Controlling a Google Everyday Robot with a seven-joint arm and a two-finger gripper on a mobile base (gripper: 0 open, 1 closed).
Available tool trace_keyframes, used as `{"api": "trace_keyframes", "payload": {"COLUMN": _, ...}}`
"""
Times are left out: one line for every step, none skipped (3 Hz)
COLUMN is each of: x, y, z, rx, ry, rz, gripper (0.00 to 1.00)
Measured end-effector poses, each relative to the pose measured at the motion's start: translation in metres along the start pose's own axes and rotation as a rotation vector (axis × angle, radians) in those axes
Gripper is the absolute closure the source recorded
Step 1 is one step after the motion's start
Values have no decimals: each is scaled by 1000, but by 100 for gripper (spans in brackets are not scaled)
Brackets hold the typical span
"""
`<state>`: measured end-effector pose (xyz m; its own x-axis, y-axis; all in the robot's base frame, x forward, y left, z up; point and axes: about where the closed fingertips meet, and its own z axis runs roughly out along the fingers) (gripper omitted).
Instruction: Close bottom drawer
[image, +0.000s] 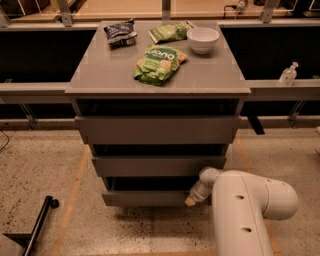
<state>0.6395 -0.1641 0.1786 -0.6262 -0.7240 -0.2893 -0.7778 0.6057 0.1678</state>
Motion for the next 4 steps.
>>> {"api": "trace_keyframes", "payload": {"x": 0, "y": 1, "z": -1, "rx": -2, "ry": 1, "rz": 0, "gripper": 31}}
{"api": "trace_keyframes", "payload": {"x": 1, "y": 3, "z": 1, "rx": -5, "ry": 3, "rz": 0, "gripper": 8}}
{"api": "trace_keyframes", "payload": {"x": 1, "y": 3, "z": 2, "rx": -5, "ry": 3, "rz": 0, "gripper": 0}}
{"api": "trace_keyframes", "payload": {"x": 1, "y": 3, "z": 2, "rx": -6, "ry": 3, "rz": 0, "gripper": 0}}
